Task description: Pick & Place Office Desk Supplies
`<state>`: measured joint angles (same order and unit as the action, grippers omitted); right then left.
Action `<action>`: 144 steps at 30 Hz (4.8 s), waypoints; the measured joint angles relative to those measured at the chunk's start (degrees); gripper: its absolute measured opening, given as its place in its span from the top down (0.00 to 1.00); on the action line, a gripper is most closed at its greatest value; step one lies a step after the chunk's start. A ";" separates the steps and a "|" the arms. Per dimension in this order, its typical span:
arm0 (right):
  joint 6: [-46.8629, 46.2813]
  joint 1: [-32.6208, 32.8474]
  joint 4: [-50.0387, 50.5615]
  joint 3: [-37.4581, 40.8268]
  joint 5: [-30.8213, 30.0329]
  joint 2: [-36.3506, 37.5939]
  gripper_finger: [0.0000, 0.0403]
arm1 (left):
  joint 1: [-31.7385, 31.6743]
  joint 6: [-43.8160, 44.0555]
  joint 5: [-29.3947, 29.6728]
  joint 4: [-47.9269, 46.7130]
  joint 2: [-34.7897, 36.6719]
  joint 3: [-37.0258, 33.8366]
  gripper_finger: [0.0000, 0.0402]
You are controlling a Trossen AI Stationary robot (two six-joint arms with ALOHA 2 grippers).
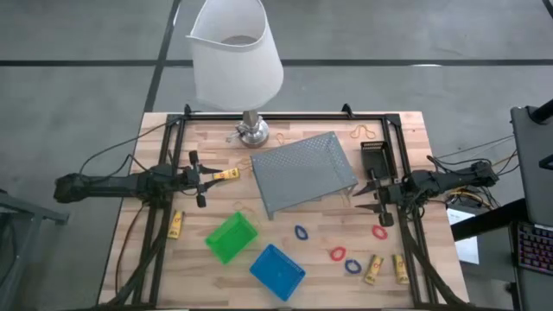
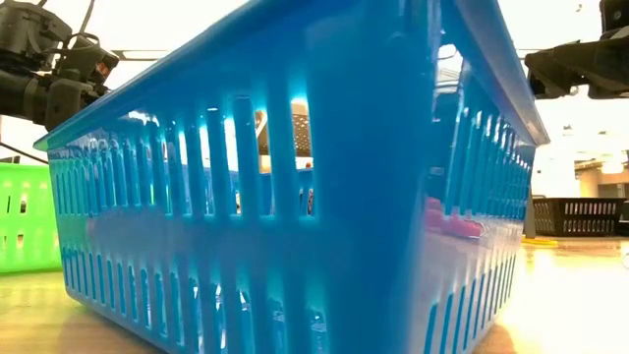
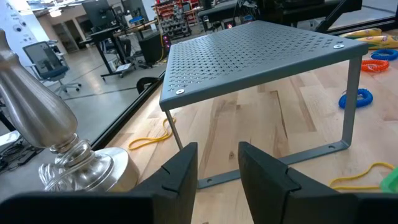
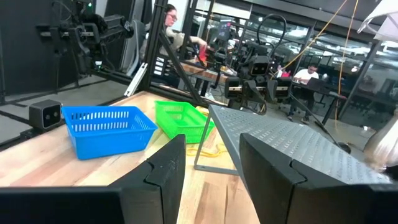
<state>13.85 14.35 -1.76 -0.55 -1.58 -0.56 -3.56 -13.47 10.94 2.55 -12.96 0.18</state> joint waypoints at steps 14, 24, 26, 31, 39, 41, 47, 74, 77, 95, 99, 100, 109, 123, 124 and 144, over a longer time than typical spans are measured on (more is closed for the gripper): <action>6.90 0.00 0.00 -0.01 -0.01 0.00 0.63 | 0.01 -0.02 -0.01 0.00 0.01 0.01 0.71; 3.39 0.00 -0.03 0.01 0.03 0.00 0.63 | 0.00 -0.01 0.00 0.00 0.00 0.00 0.71; -0.39 0.00 -0.15 -0.01 0.06 0.00 0.63 | 0.00 -0.01 -0.01 0.00 0.00 0.01 0.71; -12.75 0.00 -0.18 0.01 0.05 0.00 0.63 | 0.01 0.00 -0.02 0.00 0.01 0.01 0.71; -11.45 0.00 -0.74 0.01 0.03 0.02 0.63 | -0.01 0.00 -0.02 0.00 0.00 0.01 0.71; -12.89 0.00 -1.02 0.01 0.03 0.02 0.63 | 0.01 0.00 -0.02 0.00 0.00 0.00 0.71; -14.80 0.00 -9.52 0.01 0.03 0.04 0.63 | 0.01 -0.01 -0.01 0.00 -0.01 0.00 0.71; 10.40 -0.01 -8.55 -18.12 -21.14 -7.35 0.63 | 0.00 -0.01 -0.01 0.00 0.00 0.00 0.71; 7.95 -0.02 -7.20 -20.46 -21.17 -10.31 0.63 | 0.01 -0.02 0.00 0.00 -0.01 0.00 0.71; -10.51 -0.02 9.33 -33.53 -46.22 -26.31 0.63 | 0.00 -0.01 -0.02 0.00 0.00 0.00 0.71; -11.78 0.00 10.39 -35.11 -46.17 -28.33 0.63 | -0.01 -0.02 -0.01 0.00 -0.01 -0.01 0.71; -12.75 0.00 11.19 -35.42 -46.17 -28.60 0.63 | 0.00 -0.02 -0.02 0.00 -0.01 0.01 0.71; -20.36 -0.02 17.36 -35.59 -45.94 -28.85 0.63 | 0.00 -0.01 -0.01 0.00 -0.01 0.00 0.71; -27.08 -0.73 20.46 -35.53 -43.38 -28.81 0.63 | 0.01 -0.01 -0.01 0.00 0.00 0.00 0.71; -27.43 -1.15 20.46 -35.53 -43.38 -28.81 0.63 | 0.01 0.00 -0.02 0.00 -0.01 -0.01 0.71; -38.89 -26.12 33.64 -40.55 -25.69 -33.76 0.63 | 0.01 0.00 0.00 0.00 -0.01 -0.01 0.71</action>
<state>-25.03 -11.77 31.88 -41.10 -27.26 -34.32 -3.56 -13.48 10.94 2.55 -12.97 0.16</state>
